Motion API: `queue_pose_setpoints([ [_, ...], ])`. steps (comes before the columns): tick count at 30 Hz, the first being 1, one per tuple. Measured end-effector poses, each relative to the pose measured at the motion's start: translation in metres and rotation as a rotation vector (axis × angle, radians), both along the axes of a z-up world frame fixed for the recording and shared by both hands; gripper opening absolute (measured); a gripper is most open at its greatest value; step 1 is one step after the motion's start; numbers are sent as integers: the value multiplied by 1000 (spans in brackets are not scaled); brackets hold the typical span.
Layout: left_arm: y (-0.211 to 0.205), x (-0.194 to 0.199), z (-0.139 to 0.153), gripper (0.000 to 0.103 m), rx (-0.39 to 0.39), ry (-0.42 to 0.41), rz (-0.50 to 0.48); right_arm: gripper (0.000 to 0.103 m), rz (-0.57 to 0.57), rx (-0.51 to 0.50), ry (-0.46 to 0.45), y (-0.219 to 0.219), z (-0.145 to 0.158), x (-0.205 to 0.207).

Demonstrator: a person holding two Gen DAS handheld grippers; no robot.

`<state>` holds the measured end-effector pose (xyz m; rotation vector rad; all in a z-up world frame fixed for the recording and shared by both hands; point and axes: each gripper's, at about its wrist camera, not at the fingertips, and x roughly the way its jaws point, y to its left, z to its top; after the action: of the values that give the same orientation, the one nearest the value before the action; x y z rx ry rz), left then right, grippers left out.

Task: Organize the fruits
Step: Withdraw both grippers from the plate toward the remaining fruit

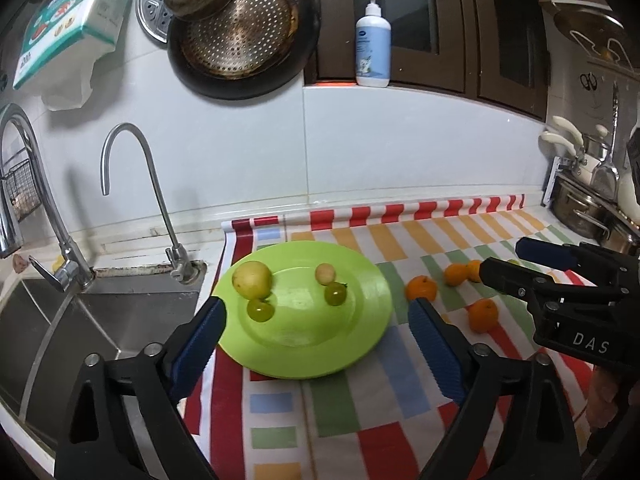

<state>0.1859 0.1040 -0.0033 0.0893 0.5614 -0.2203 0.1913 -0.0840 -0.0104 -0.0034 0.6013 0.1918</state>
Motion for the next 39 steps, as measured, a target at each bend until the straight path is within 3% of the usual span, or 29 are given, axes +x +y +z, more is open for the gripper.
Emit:
queue_pose_setpoints([
  [14, -47, -26, 1, 97, 14, -6, -36, 60, -46, -25, -15, -49, 5, -33],
  [28, -88, -26, -29, 96, 59, 54, -108, 60, 38, -91, 38, -73, -19, -31],
  [39, -107, 3, -70, 79, 107, 157, -174, 60, 95, -121, 137, -76, -57, 0],
])
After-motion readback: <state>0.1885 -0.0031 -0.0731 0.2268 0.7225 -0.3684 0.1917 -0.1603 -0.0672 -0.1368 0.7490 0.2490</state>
